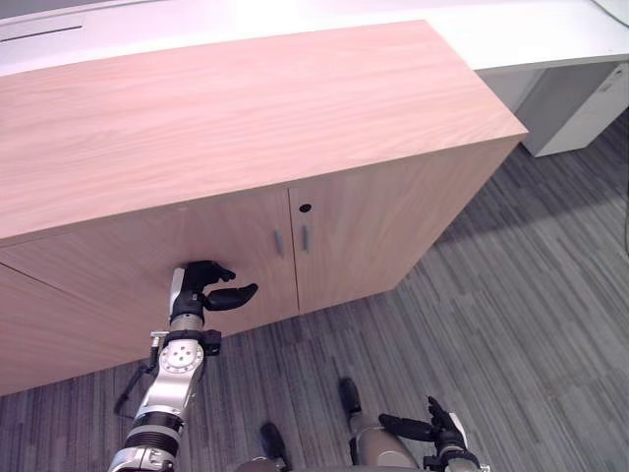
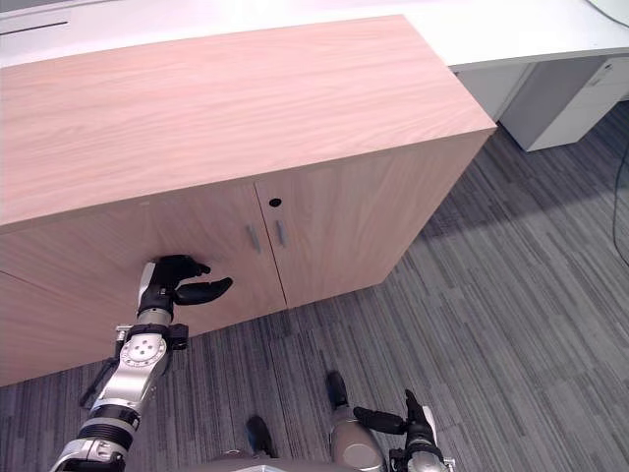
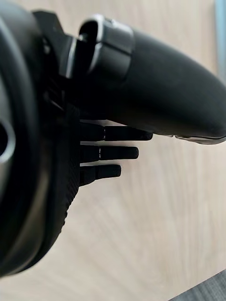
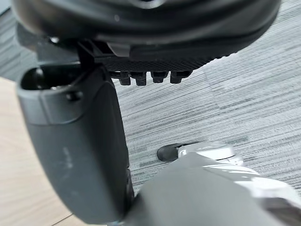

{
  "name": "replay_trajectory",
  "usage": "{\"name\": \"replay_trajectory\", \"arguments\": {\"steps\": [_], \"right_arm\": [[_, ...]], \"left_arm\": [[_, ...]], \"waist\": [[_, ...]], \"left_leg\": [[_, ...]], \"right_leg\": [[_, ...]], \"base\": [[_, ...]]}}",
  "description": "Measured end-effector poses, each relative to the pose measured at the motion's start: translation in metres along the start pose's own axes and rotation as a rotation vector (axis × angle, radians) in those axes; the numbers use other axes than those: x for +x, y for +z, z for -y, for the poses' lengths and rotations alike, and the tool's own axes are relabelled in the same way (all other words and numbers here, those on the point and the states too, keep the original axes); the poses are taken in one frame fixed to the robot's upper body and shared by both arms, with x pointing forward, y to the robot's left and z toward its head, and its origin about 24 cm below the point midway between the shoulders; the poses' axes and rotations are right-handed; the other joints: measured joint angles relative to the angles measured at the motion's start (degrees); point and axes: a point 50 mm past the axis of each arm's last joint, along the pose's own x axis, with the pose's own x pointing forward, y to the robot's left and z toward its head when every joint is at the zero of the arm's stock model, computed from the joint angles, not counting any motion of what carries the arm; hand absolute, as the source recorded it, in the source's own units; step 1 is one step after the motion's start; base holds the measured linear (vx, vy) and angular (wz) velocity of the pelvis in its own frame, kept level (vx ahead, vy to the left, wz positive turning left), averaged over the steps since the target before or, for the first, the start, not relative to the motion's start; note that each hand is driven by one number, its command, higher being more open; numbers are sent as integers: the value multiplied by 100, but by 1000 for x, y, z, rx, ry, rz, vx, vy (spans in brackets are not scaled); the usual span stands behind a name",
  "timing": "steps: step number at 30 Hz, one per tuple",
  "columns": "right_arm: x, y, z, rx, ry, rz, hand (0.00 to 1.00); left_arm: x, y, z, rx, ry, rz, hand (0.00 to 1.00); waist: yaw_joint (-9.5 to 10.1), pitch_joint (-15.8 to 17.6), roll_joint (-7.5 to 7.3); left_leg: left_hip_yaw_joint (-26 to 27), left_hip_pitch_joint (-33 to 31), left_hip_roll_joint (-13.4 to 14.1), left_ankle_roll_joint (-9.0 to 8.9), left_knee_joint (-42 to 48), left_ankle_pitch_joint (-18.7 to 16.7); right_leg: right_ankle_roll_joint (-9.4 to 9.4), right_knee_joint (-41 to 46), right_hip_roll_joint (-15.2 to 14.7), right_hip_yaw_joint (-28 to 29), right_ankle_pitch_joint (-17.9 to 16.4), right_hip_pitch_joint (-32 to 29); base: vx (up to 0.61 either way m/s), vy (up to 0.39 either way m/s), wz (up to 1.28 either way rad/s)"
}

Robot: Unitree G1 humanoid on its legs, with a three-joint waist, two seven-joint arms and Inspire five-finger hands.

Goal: Walk over to the cabinet, pick up the folder, carry it to the office cabinet, place the folder inside the office cabinet, then close the office cabinet door

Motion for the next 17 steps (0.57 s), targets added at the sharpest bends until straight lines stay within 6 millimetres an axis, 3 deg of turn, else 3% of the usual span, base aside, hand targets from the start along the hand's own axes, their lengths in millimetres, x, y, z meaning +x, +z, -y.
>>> {"name": "replay_trajectory", "arguments": {"steps": [3,6,12,13,17], "right_arm": [[2,7,-1,-1,9,18,100],[3,8,0,1,6,20,100],[5,17,10,19,-40,50,100],[5,20,14,13,-49,56,100],[7,32,17,23,-62,103,100]], "left_arm": [[-10,-10,5,-14,-14,-31,100],[-35,-27,19,-89,-43,-84,100],[-94,-81,33,-189,-120,-315,100],[-105,-98,34,-182,-135,-393,100],[-140,-143,30,-169,-116,-635,100]], "waist": [[-12,1,20],[-8,3,41],[219,-101,215],[279,-117,238],[316,-148,221]], "left_leg": [[-96,15,21,2,0,-12],[-254,84,10,8,-3,-20],[-415,193,-17,-10,-44,-62],[-447,228,-19,7,-44,-65],[-641,281,-16,23,-51,-73]], "right_leg": [[-23,0,-6,-122,-20,61],[-46,3,-21,-268,-108,197],[-10,85,-58,-439,-301,336],[-6,82,-64,-471,-315,391],[-7,80,-86,-644,-377,543]], "base": [[31,-12,14],[2,-13,23],[13,-11,16],[34,-14,16],[35,-17,23]]}}
